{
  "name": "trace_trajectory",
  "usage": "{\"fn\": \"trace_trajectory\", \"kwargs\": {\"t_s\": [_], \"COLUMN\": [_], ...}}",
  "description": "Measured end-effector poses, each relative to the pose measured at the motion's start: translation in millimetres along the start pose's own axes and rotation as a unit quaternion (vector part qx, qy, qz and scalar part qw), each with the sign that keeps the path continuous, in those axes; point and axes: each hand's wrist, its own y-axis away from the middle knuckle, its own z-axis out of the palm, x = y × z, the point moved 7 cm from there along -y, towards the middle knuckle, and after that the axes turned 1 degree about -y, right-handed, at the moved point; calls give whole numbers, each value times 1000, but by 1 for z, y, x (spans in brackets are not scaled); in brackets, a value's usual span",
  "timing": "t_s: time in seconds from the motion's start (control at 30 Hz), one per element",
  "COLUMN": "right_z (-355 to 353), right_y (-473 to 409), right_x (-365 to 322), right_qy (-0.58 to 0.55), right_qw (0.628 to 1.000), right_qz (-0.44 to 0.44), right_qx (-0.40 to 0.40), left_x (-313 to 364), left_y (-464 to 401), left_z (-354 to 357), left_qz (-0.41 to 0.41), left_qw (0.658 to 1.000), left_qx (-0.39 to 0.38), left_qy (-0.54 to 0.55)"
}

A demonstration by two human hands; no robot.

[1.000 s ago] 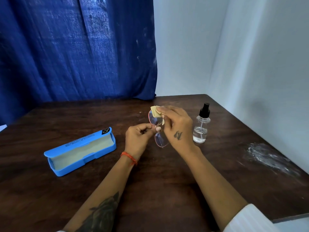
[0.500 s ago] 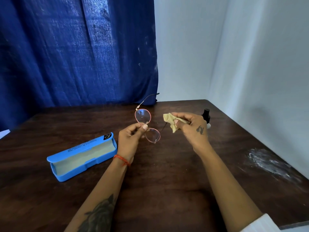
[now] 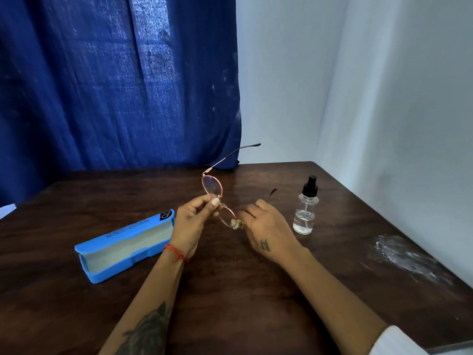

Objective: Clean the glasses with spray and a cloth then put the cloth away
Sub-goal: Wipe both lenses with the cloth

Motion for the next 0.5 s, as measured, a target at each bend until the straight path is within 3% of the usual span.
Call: {"fn": "trace_trajectory", "kwargs": {"t_s": [0.33, 0.5], "right_z": [-11, -18], "right_y": [1, -2], "right_x": [12, 26], "right_qy": [171, 243], "right_qw": [984, 961], "right_qz": [-7, 21], "right_qx": [-54, -133], "left_x": [6, 8], "left_y": [6, 8], "left_z": [-4, -18], "left_qz": [4, -3], "left_qw": [999, 997], "left_qx": [27, 67], "left_qy": [-29, -32]}}
